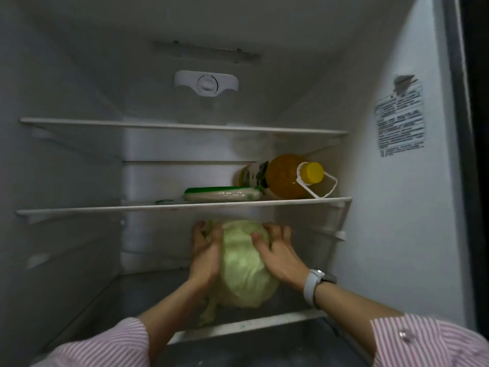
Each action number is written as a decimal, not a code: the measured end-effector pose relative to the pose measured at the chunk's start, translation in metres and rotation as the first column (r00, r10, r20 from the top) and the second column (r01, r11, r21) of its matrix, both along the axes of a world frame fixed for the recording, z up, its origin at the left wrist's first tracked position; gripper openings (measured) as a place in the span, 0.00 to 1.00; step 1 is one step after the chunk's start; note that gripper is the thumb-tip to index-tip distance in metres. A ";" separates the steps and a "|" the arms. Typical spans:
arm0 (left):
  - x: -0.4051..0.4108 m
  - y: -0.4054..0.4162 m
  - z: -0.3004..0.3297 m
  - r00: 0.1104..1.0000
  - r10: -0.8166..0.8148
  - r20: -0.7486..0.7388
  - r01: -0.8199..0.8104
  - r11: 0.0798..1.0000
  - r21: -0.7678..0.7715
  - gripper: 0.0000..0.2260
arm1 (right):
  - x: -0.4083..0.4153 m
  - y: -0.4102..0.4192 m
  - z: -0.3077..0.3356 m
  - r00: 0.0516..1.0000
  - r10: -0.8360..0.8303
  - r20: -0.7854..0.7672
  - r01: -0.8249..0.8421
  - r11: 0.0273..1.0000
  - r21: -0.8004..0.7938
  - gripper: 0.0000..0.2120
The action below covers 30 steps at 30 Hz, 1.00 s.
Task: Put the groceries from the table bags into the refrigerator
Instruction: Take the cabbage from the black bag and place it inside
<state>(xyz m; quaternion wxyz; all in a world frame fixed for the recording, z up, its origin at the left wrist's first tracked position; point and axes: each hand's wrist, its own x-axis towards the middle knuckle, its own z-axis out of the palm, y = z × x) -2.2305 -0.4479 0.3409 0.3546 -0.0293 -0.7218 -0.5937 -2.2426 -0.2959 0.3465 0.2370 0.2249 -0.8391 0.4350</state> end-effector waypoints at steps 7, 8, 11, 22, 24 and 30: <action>-0.006 -0.010 -0.019 0.981 -0.195 -0.015 0.164 0.863 -0.478 0.34 | -0.010 0.021 -0.004 0.951 -0.121 -0.283 0.217 0.917 0.335 0.23; -0.008 -0.011 -0.019 0.979 -0.204 -0.010 0.167 0.826 -0.539 0.33 | -0.006 0.029 -0.005 0.922 -0.134 -0.364 0.292 0.856 0.425 0.28; -0.021 -0.014 -0.010 0.979 -0.201 0.032 0.192 0.856 -0.480 0.33 | 0.002 0.039 -0.014 0.876 -0.016 -0.482 0.367 0.671 0.644 0.38; -0.035 -0.004 -0.032 0.976 0.151 0.157 0.115 0.258 -0.959 0.32 | -0.029 0.044 -0.012 0.921 -0.261 -0.290 0.388 0.684 0.618 0.32; -0.037 -0.007 -0.030 0.953 0.178 0.244 0.185 0.291 -0.939 0.34 | -0.027 0.037 -0.018 0.967 -0.188 -0.170 0.254 0.704 0.664 0.35; -0.029 -0.019 -0.006 0.924 0.220 0.313 0.259 0.243 -0.935 0.34 | -0.012 0.030 -0.013 0.985 -0.167 -0.034 0.144 0.711 0.688 0.34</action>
